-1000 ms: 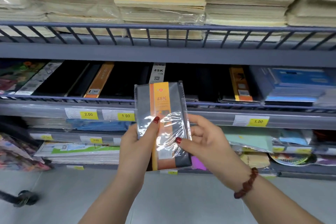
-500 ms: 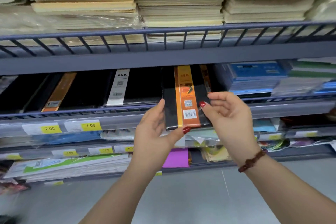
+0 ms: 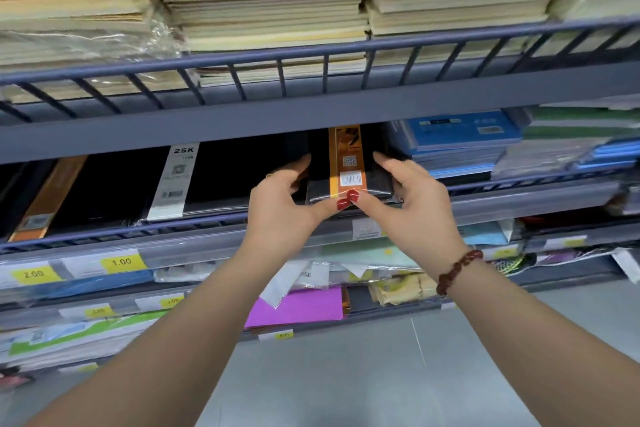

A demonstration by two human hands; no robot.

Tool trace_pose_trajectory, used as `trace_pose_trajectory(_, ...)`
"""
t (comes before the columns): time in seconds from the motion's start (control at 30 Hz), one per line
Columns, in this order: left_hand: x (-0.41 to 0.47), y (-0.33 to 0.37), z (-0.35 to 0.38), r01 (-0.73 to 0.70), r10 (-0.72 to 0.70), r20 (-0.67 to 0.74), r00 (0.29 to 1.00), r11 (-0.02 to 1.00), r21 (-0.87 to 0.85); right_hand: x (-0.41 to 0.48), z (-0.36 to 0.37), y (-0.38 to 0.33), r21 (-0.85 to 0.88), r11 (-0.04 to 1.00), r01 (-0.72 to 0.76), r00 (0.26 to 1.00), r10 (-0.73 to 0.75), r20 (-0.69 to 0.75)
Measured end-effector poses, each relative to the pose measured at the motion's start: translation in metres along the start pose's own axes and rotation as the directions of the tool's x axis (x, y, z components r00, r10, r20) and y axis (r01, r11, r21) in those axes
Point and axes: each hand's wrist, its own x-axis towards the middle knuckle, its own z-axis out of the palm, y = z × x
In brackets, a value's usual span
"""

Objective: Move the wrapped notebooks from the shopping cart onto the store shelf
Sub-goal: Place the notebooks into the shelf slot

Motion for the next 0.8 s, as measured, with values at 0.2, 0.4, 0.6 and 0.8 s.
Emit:
trace_pose_trajectory(0.2, 0.010, -0.003, 0.005, -0.025, 0.026, -0.003, 1.000, 0.995, 0.097, 0.004, 0.003, 0.008, -0.226, 0.970, 0.086, 0.996, -0.091, -0.012)
trace_pose_trajectory(0.4, 0.010, -0.006, -0.002, 0.019, -0.022, 0.048, 0.999, 0.998, 0.060, 0.005, 0.002, 0.012, -0.270, 0.960, 0.078, 0.997, -0.081, 0.001)
trace_pose_trajectory(0.6, 0.008, -0.008, -0.002, 0.010, -0.013, 0.033, 0.999, 0.997, 0.076, 0.007, 0.002, 0.009, -0.285, 0.958, 0.041, 0.999, -0.031, 0.040)
trace_pose_trajectory(0.8, -0.003, 0.002, -0.015, -0.045, 0.025, 0.090, 0.996, 0.975, 0.220, 0.004, -0.009, -0.011, -0.351, 0.936, 0.023, 0.995, 0.014, 0.104)
